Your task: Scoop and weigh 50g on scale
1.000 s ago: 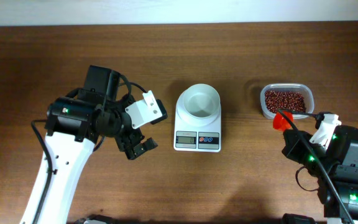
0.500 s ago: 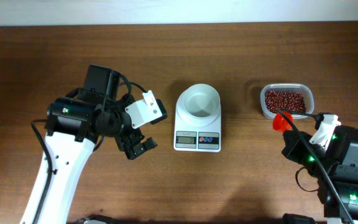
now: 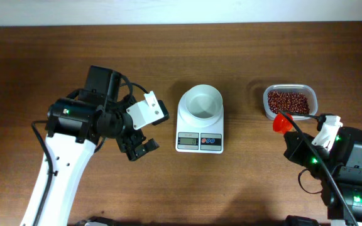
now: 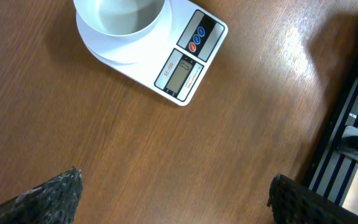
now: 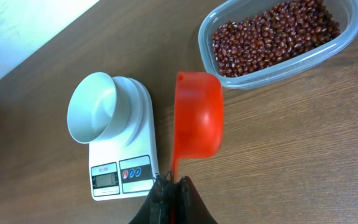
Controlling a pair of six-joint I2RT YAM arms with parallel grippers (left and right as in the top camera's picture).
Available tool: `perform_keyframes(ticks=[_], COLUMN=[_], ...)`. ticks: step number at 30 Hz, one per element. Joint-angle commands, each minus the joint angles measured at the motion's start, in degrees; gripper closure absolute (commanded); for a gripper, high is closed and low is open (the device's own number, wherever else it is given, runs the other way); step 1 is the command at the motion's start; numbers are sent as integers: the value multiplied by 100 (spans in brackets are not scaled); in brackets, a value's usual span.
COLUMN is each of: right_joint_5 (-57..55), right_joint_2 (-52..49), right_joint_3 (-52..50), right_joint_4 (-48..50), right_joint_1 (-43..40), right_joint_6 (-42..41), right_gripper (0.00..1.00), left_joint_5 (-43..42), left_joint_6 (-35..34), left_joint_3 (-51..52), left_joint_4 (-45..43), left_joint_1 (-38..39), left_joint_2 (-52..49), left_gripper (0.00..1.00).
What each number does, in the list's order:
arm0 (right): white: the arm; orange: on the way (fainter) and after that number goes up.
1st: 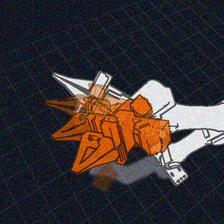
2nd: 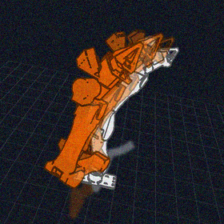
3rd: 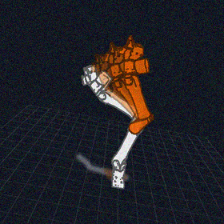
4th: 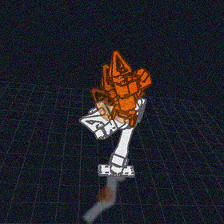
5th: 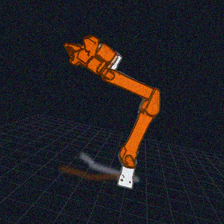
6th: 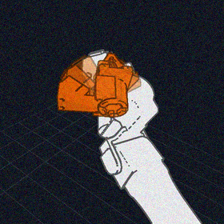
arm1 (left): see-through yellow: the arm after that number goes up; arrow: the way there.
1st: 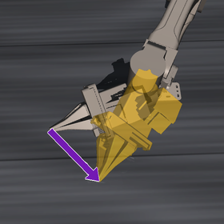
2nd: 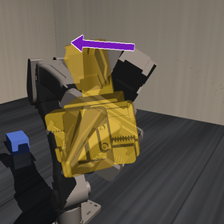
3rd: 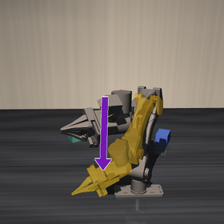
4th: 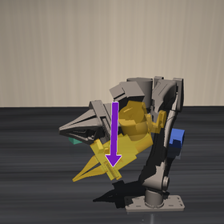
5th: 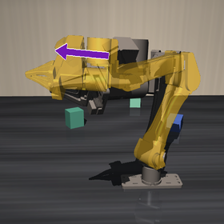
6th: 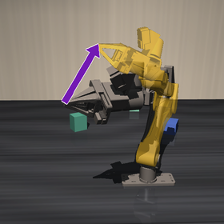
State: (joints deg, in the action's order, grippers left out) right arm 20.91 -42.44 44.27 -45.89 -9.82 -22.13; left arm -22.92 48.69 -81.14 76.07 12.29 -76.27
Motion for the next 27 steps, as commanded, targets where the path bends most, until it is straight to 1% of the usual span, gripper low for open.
perform_keyframes(ticks=[1,7,12,19,22,24,27], right_joint_5=[122,46,-428,-568,-822,-815,-667], right_joint_2=[7,7,7,-4,-94,-197,-417], right_joint_3=[118,116,116,116,118,116,125], right_joint_4=[-70,-258,-256,-131,15,168,426], right_joint_1=[-28,-28,-28,-28,-28,-26,-26], right_joint_6=[4,92,90,92,96,240,728], right_gripper=[96,96,96,96,96,96,96], left_joint_5=[20,20,20,20,20,20,20], left_joint_6=[87,87,87,87,87,87,87], left_joint_3=[55,55,55,55,55,55,55], left_joint_4=[2,2,2,2,2,2,2], left_joint_1=[-20,-20,-20,-20,-20,-20,-20], left_joint_2=[76,76,76,76,76,76,76], left_gripper=[1,1,1,1,1,1,1])
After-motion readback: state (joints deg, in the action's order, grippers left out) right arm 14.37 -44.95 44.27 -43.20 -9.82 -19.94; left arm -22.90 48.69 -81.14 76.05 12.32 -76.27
